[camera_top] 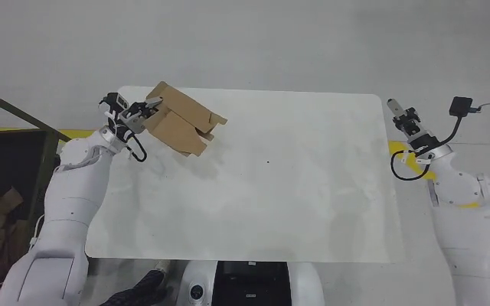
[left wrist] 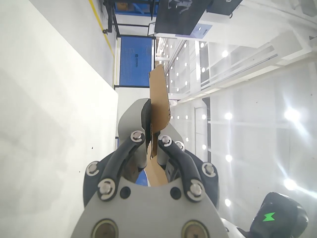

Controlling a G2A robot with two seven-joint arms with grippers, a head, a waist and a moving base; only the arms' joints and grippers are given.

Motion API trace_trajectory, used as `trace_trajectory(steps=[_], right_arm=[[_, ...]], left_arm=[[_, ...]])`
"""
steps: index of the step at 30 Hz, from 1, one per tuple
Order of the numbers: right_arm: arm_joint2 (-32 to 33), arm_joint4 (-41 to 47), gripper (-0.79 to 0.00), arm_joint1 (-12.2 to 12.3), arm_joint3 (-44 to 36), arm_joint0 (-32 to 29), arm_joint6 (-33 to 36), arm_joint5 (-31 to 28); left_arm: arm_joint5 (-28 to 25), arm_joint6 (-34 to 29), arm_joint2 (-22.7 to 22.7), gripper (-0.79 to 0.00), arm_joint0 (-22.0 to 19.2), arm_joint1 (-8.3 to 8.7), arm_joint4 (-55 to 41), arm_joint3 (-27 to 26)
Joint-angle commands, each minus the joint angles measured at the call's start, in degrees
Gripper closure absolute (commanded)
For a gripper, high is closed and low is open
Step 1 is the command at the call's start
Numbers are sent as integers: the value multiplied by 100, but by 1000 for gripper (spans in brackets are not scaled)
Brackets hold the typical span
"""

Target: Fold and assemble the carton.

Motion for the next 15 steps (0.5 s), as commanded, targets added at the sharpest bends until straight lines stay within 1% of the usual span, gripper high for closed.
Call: trace_trajectory(steps=[1, 5, 9, 15], right_arm=[[0, 0, -785, 0, 0, 0, 0, 0], [0, 0, -785, 0, 0, 0, 0, 0], [0, 0, -785, 0, 0, 0, 0, 0], [0, 0, -785, 0, 0, 0, 0, 0]], left_arm=[[29, 65, 139, 0, 84, -33, 78, -290], [66, 185, 358, 0, 230, -83, 268, -759], [88, 250, 566, 0, 335, -129, 439, -1118], [155, 309, 651, 0, 458, -161, 394, -1294]])
